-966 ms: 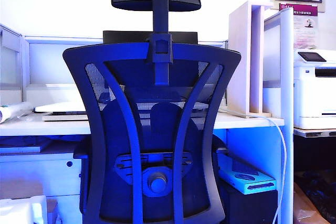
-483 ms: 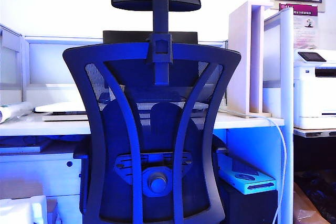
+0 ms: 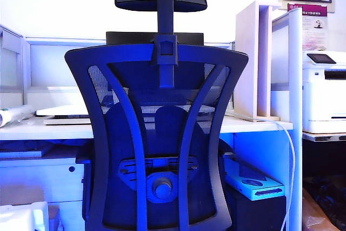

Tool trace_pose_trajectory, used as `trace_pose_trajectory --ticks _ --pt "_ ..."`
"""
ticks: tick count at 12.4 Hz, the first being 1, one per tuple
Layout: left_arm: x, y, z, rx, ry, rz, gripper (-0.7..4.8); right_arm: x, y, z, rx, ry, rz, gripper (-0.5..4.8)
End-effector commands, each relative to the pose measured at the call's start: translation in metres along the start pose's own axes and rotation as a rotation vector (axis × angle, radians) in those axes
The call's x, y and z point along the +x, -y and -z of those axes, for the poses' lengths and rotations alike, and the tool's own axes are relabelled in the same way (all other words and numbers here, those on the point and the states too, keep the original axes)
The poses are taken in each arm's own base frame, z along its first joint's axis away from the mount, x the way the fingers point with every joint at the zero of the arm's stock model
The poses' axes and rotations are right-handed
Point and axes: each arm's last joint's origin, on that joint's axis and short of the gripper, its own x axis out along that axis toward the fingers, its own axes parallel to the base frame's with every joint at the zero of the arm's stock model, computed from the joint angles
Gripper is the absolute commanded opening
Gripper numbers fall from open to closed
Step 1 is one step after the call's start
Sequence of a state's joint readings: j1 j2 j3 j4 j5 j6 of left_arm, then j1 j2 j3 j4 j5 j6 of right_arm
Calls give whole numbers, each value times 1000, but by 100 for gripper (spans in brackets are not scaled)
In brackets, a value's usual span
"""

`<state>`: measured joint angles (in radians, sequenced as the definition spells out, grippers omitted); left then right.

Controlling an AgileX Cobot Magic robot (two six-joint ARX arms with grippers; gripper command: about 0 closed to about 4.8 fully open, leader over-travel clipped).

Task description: Pull out the black chair under the table.

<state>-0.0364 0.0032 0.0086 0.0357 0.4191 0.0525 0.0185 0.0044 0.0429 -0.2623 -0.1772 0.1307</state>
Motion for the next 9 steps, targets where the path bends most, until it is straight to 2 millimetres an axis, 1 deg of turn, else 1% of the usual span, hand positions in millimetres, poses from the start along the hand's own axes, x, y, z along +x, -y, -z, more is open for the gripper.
trace_pose_trajectory --ticks 1,3,4,5,6,7,8,9 --pt "-3 3 -23 -50 216 103 31 -1 -9 -10 -24 90 -254 69" --pt "-3 3 -24 -63 222 118 40 -4 -11 -24 23 221 -278 239" --pt "-3 3 -23 -74 220 128 73 -7 -12 -32 75 303 -278 340" --pt "-3 3 -23 -74 220 129 84 -12 -14 -42 133 348 -303 423" --pt "-3 3 -24 -74 220 128 84 -14 -15 -47 137 353 -319 447" --pt "-3 3 -24 -73 221 129 85 -19 -22 -68 126 376 -359 468" --pt "-3 3 -24 -73 221 129 85 -19 -26 -84 115 396 -384 473" --pt "-3 3 -24 -73 222 129 85 -13 -30 -101 115 394 -410 474"
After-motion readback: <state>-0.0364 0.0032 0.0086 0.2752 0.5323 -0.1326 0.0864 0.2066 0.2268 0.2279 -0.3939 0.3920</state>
